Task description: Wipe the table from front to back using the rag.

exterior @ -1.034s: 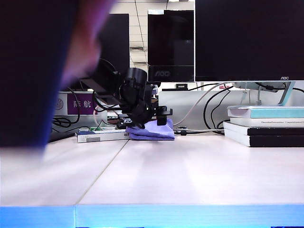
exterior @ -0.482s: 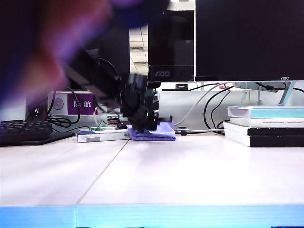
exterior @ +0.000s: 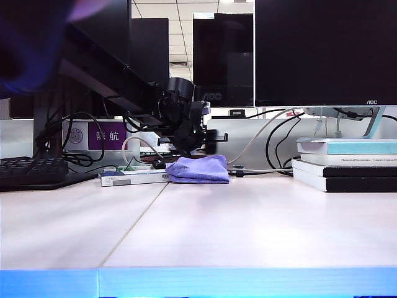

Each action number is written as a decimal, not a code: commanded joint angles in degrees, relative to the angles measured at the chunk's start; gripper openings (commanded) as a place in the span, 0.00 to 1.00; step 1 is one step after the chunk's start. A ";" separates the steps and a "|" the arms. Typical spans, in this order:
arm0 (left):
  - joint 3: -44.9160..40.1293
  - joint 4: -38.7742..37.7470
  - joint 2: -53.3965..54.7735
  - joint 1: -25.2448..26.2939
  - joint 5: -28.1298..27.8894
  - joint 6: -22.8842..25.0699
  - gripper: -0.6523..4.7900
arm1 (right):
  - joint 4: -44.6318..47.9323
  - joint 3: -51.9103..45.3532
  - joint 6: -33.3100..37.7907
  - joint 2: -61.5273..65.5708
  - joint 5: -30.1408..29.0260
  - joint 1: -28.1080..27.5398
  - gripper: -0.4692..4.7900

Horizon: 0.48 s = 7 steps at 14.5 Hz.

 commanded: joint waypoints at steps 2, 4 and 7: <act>0.15 -1.22 -0.07 -0.11 0.07 -0.50 0.60 | 0.94 0.33 -0.04 -0.15 -0.37 0.04 0.08; 0.15 -0.48 0.87 0.22 -0.09 -0.96 0.60 | 0.94 0.33 -0.04 -0.13 -0.37 0.04 0.08; 0.15 -0.87 2.08 0.42 0.13 -0.92 0.59 | 0.94 0.31 -0.07 -0.13 -0.37 0.04 0.08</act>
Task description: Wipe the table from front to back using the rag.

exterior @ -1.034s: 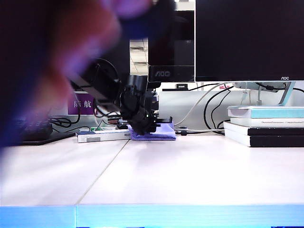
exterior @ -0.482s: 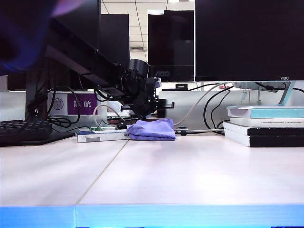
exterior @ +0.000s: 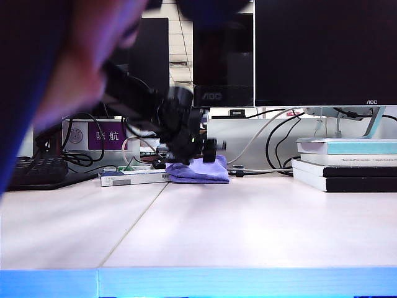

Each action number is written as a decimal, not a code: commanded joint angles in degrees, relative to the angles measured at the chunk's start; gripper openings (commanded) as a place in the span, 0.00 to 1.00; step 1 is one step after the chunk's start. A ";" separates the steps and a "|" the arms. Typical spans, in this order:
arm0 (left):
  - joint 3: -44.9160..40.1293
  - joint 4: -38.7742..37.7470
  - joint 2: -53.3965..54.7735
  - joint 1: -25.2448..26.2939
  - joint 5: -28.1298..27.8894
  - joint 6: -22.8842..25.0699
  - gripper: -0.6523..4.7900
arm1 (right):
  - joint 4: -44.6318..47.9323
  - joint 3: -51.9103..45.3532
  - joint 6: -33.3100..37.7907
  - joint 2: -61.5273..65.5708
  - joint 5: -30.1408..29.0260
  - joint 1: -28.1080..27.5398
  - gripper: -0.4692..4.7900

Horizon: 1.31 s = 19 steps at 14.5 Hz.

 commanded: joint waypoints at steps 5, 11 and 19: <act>0.15 0.33 1.75 0.17 0.02 0.55 0.50 | 0.92 0.31 -0.04 -0.15 -0.31 0.04 0.08; 0.17 -6.88 1.99 0.17 0.98 3.04 0.12 | 0.96 0.31 -0.07 -0.20 -0.79 0.04 0.08; 8.92 -22.95 0.11 0.00 5.81 3.04 0.11 | 0.96 0.31 -0.07 -0.20 -0.79 0.02 0.08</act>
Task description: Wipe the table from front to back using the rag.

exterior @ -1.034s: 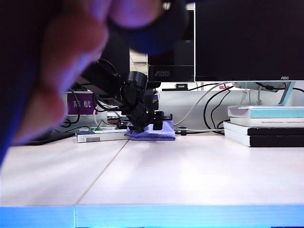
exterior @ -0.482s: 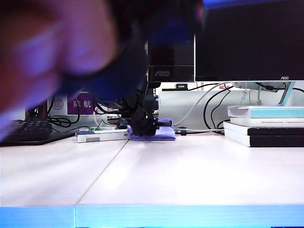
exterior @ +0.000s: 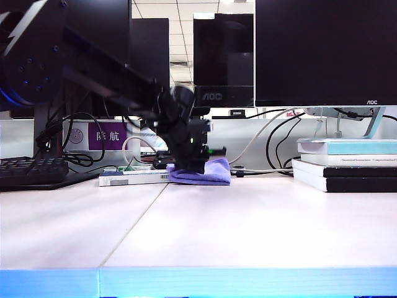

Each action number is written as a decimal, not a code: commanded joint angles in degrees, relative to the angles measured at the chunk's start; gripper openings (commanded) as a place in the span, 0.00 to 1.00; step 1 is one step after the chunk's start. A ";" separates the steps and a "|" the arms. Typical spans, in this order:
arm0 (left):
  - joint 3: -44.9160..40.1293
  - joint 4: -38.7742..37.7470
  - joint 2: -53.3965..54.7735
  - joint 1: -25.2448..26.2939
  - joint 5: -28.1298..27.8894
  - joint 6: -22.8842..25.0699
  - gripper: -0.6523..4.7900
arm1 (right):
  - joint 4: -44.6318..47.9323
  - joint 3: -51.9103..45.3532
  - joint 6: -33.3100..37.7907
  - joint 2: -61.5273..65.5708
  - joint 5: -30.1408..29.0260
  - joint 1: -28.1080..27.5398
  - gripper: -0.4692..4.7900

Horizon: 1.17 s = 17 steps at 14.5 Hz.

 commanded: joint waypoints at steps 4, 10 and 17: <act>1.60 -9.97 -1.20 -0.76 3.58 0.39 0.11 | 0.98 0.33 -0.09 -0.22 -0.22 0.02 0.08; 1.77 2.21 -1.51 -0.85 3.28 -3.10 0.34 | 0.90 0.31 -0.07 -0.63 -1.57 0.11 0.08; 1.73 8.24 1.55 0.44 -0.74 -4.37 0.34 | 0.92 0.31 -0.04 -0.61 -1.88 0.63 0.08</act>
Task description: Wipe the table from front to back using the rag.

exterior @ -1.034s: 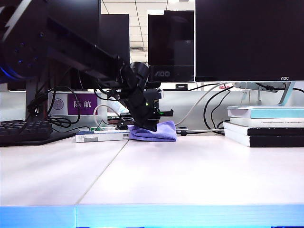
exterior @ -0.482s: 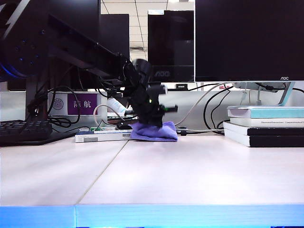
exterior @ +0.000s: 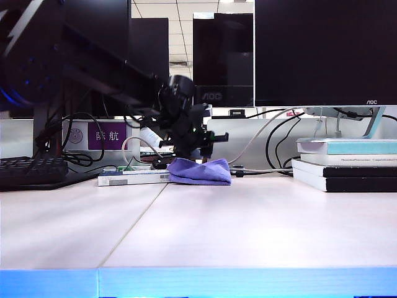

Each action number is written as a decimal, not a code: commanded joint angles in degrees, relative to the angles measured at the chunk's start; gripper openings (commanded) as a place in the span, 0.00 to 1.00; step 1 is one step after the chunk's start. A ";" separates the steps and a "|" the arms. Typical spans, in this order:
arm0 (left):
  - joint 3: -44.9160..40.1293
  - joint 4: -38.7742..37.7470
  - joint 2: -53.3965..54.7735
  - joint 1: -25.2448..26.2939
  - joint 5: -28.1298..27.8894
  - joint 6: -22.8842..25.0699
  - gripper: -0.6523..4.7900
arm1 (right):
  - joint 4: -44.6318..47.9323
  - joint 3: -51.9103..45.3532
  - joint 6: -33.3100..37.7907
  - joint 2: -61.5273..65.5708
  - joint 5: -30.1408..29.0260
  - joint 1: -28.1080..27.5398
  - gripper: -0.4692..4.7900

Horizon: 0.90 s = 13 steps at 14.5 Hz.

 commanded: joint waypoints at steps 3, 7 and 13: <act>0.22 0.59 2.45 0.57 -0.24 -1.22 0.33 | 0.98 0.31 -0.02 -0.17 -0.35 0.04 0.08; 0.22 -0.83 3.28 0.59 0.02 -0.22 0.13 | 0.94 0.31 -0.04 -0.17 -0.33 0.04 0.08; 0.26 -8.76 2.99 0.57 1.88 0.52 0.11 | 0.96 0.31 -0.07 -0.17 -0.33 0.04 0.08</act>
